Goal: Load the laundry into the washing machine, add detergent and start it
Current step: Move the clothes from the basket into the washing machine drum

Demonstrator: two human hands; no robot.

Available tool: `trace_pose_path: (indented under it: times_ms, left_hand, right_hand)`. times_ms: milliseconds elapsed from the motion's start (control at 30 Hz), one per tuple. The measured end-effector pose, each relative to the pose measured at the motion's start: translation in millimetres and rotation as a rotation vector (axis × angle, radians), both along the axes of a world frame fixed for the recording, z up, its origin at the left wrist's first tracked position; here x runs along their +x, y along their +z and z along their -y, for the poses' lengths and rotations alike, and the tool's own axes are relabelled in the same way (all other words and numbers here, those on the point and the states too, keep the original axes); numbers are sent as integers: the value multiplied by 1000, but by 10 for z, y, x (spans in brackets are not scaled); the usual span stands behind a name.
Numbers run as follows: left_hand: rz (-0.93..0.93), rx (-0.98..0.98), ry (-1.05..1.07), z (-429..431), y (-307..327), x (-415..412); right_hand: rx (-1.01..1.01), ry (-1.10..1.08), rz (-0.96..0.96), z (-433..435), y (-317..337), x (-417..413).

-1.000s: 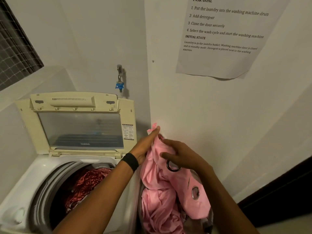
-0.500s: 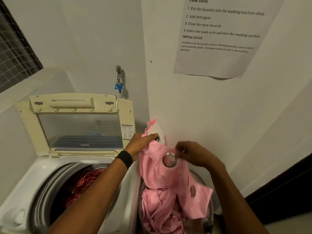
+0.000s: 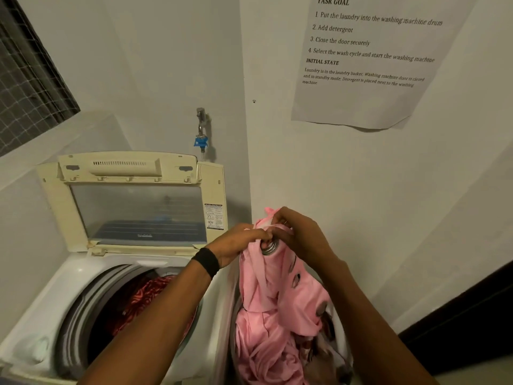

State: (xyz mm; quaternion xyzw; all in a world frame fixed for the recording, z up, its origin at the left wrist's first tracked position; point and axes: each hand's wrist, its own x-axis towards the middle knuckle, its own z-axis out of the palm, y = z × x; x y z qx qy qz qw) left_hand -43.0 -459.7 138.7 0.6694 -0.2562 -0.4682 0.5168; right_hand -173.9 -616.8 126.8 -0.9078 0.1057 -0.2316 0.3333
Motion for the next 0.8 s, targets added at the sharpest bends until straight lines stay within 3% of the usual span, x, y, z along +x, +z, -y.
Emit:
trace_pose_path:
  times_ms: [100, 267, 400, 567, 633, 733, 800]
  left_hand:
    - [-38, -24, 111, 29, -19, 16]
    - [-77, -72, 259, 5, 27, 185]
    - [98, 53, 412, 28, 18, 159]
    - [45, 66, 454, 131, -40, 26]
    - [-31, 53, 404, 178, -35, -60]
    - [-35, 55, 366, 233, -17, -180]
    - [-51, 47, 343, 224, -22, -189]
  right_hand:
    - [230, -77, -45, 1, -80, -46]
    - [146, 64, -597, 223, -420, -343]
    - [194, -107, -418, 300, -333, -467]
    - [137, -435, -79, 93, -36, -331]
    - [121, -352, -120, -67, -48, -250]
    - [-5, -87, -356, -227, -125, -176]
    - [-86, -15, -367, -314, -108, -139]
